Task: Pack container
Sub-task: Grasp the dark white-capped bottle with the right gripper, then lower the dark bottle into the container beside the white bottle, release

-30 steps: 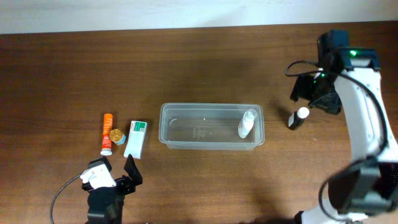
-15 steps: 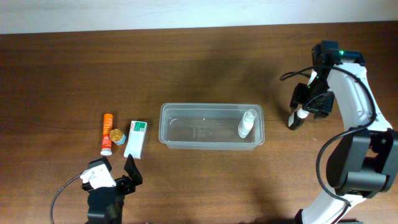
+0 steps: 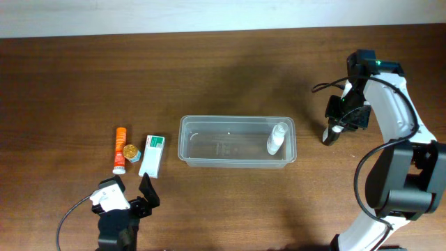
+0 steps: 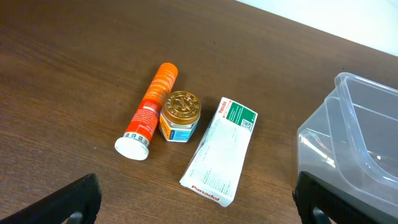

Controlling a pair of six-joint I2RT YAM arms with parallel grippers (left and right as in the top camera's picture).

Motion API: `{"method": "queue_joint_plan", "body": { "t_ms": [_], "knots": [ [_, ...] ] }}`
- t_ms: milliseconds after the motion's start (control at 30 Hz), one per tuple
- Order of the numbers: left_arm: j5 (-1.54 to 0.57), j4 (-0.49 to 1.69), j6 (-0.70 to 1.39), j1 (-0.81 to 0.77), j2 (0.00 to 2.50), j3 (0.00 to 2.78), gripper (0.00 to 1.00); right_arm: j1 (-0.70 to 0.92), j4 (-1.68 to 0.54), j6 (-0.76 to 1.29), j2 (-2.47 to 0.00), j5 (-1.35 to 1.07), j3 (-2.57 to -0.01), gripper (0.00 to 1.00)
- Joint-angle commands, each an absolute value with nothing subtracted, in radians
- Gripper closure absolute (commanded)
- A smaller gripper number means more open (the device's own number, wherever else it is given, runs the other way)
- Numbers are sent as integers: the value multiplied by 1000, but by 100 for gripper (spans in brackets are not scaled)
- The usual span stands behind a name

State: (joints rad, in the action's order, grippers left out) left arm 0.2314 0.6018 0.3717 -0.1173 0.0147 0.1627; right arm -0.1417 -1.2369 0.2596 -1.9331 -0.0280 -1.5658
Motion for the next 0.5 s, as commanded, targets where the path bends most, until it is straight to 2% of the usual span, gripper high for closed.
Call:
{"method": "queue_joint_plan", "body": {
  "t_ms": [0, 267, 467],
  "knots": [
    [224, 602, 377, -115, 6, 159, 0, -145, -1260, 262, -1928, -30, -1583, 78],
    [224, 602, 377, -115, 6, 159, 0, -72, -1451, 262, -1798, -31, -1797, 81],
    [224, 602, 377, -115, 6, 159, 0, 112, -1549, 303, -1650, -30, -1998, 88]
  ]
}}
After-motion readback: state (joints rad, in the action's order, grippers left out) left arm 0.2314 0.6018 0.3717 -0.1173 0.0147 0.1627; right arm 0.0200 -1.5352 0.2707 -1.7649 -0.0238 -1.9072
